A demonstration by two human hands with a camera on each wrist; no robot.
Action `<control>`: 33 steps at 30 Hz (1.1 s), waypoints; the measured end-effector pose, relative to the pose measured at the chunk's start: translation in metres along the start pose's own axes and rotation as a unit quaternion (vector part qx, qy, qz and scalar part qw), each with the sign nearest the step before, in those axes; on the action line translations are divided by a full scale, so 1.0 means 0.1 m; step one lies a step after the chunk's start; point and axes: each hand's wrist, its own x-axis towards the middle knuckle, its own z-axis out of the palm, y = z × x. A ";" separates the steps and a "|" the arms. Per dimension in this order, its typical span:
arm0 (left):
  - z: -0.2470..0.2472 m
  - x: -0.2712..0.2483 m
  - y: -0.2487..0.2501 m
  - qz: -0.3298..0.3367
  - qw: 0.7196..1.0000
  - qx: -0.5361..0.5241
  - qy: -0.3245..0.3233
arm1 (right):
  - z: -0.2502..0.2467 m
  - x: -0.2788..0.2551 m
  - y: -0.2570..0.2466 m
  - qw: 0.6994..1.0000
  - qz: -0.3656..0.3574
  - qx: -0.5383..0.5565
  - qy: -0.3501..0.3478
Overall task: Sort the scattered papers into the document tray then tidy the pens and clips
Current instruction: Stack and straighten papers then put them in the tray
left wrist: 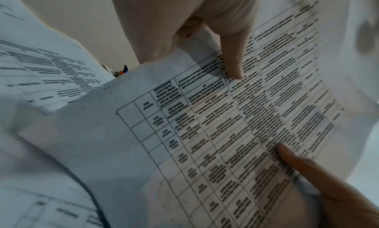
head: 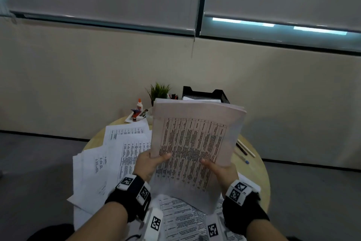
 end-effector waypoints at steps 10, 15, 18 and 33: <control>0.01 0.00 -0.36 -0.026 0.999 0.029 0.023 | -0.10 0.11 0.19 0.998 0.038 -0.041 0.015; -0.04 -0.10 -0.72 -0.043 0.993 0.110 -0.010 | -0.20 0.08 0.59 0.990 0.102 -0.091 0.029; -0.03 -0.03 -0.66 -0.028 0.990 0.136 -0.026 | -0.20 0.14 0.57 0.991 0.087 -0.095 0.033; -0.10 -0.17 -0.91 -0.108 0.964 0.208 -0.128 | -0.41 -0.05 0.83 0.972 0.173 -0.150 0.048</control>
